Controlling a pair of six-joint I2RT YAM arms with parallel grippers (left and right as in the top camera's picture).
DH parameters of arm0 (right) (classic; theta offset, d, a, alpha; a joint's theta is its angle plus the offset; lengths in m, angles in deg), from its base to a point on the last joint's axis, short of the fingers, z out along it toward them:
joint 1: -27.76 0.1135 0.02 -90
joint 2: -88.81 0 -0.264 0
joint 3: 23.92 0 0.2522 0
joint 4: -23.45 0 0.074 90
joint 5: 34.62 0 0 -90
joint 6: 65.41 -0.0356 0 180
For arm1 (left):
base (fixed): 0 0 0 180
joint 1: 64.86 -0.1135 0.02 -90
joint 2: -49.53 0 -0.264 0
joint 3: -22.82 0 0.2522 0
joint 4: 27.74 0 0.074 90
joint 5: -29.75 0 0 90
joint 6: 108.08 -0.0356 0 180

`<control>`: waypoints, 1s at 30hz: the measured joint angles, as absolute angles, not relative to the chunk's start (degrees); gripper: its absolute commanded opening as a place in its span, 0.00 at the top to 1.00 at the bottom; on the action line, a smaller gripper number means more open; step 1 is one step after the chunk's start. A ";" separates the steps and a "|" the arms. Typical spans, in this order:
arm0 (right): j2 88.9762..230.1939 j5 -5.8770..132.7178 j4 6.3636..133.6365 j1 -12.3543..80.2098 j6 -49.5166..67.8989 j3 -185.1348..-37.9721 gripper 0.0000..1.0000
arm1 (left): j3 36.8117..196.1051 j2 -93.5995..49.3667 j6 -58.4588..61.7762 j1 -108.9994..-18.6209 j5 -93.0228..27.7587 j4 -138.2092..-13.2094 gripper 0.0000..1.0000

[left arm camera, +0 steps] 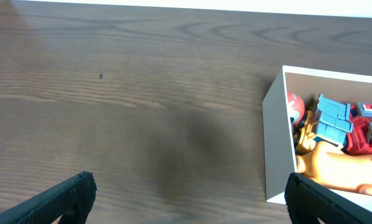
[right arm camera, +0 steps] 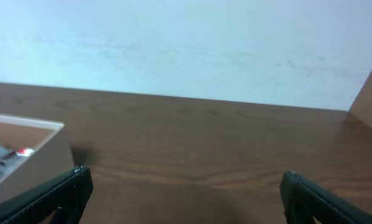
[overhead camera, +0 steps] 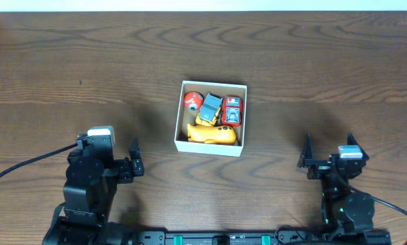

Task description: Pack container

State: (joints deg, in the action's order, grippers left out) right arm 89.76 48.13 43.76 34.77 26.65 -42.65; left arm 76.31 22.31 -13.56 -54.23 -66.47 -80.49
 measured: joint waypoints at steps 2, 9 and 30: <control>89.74 48.72 43.28 34.77 27.92 -40.35 0.01 | 76.31 22.31 -13.56 -54.23 -66.47 -80.51 0.02; 89.65 51.10 42.62 34.77 29.52 -39.04 0.01 | 76.31 22.26 -13.56 -54.23 -66.49 -80.53 0.02; 89.65 51.98 42.58 34.77 29.76 -39.00 0.01 | 76.31 22.26 -13.56 -54.23 -66.49 -80.53 0.02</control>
State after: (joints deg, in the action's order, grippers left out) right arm 89.65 51.98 42.58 34.77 29.76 -39.00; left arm 76.31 22.26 -13.56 -54.23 -66.49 -80.53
